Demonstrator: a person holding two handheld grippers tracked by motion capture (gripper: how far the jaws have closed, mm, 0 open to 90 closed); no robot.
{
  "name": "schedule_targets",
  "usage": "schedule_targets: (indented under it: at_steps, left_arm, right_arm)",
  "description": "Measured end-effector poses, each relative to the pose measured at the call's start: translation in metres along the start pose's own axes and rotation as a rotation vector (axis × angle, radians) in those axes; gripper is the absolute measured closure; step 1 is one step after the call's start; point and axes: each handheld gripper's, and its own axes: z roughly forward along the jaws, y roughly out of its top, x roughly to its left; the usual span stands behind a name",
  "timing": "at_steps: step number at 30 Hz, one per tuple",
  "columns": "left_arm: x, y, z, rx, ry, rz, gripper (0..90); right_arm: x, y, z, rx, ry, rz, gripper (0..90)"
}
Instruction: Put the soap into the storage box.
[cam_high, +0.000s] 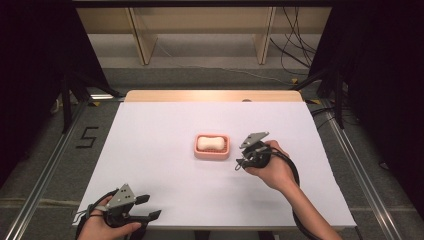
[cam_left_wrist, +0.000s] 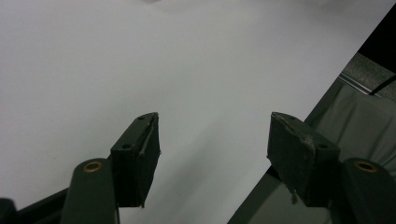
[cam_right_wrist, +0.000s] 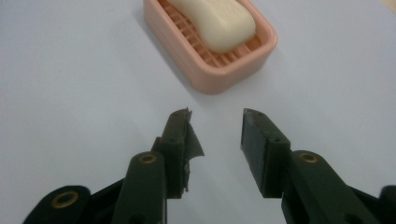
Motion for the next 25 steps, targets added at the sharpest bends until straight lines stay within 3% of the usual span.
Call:
schedule_targets:
  at_steps: [2, 3, 4, 5, 6, 9, 10, 12, 14, 15, 16, 17, 21, 22, 23, 25]
  left_arm:
    - [0.002, 0.0, 0.0, -0.01, 0.007, -0.007, 34.0]
    - [0.004, 0.0, 0.0, -0.007, 0.023, 0.011, 34.0]
    - [0.003, -0.001, 0.0, -0.017, 0.019, -0.02, 34.0]
    - [0.005, 0.0, 0.0, -0.012, 0.022, -0.004, 34.1]
    - [0.006, -0.001, 0.001, -0.029, 0.028, -0.028, 34.1]
    - [0.01, -0.001, 0.0, 0.0, 0.033, -0.002, 34.1]
    - [0.009, -0.002, 0.0, 0.007, 0.028, -0.042, 34.1]
    - [0.008, -0.003, 0.003, -0.021, 0.035, -0.053, 34.1]
    - [0.009, -0.003, 0.002, -0.02, 0.033, -0.057, 34.1]
    - [0.01, -0.002, 0.001, -0.001, 0.024, -0.057, 34.1]
    - [0.01, -0.002, 0.001, -0.001, 0.019, -0.072, 34.1]
    - [0.011, -0.002, 0.002, -0.022, 0.031, -0.051, 34.1]
    - [0.013, -0.002, 0.0, -0.016, 0.029, -0.064, 34.1]
    - [0.012, -0.003, 0.001, -0.026, 0.03, -0.083, 34.1]
    - [0.013, -0.003, 0.001, -0.04, 0.029, -0.087, 34.1]
    - [0.013, -0.003, 0.001, -0.041, 0.028, -0.082, 34.1]
  right_arm:
    - [0.003, -0.011, -0.003, -0.016, -0.028, 0.023, 63.7]
    - [0.004, -0.015, -0.004, -0.013, -0.03, 0.024, 63.9]
    - [0.005, -0.025, -0.008, -0.011, -0.026, 0.027, 64.2]
    - [0.006, -0.029, -0.01, -0.013, -0.025, 0.034, 64.3]
    - [0.007, -0.034, -0.011, -0.02, -0.031, 0.037, 64.6]
    - [0.006, -0.044, -0.014, -0.027, -0.037, 0.038, 64.7]
    - [0.005, -0.051, -0.014, -0.042, -0.024, 0.033, 64.7]
    - [0.004, -0.059, -0.015, -0.034, -0.032, 0.06, 64.7]
    - [0.004, -0.063, -0.016, -0.041, -0.034, 0.067, 64.7]
    - [0.004, -0.069, -0.018, -0.064, -0.058, 0.106, 65.2]
    - [0.003, -0.072, -0.018, -0.079, -0.068, 0.115, 65.2]
    - [0.003, -0.075, -0.018, -0.091, -0.08, 0.118, 65.2]
    - [-0.002, -0.084, -0.016, -0.127, -0.087, 0.159, 65.0]
    - [-0.002, -0.085, -0.016, -0.117, -0.073, 0.187, 64.9]
    - [-0.004, -0.089, -0.015, -0.132, -0.088, 0.208, 64.9]
    - [-0.006, -0.089, -0.016, -0.127, -0.088, 0.201, 64.9]
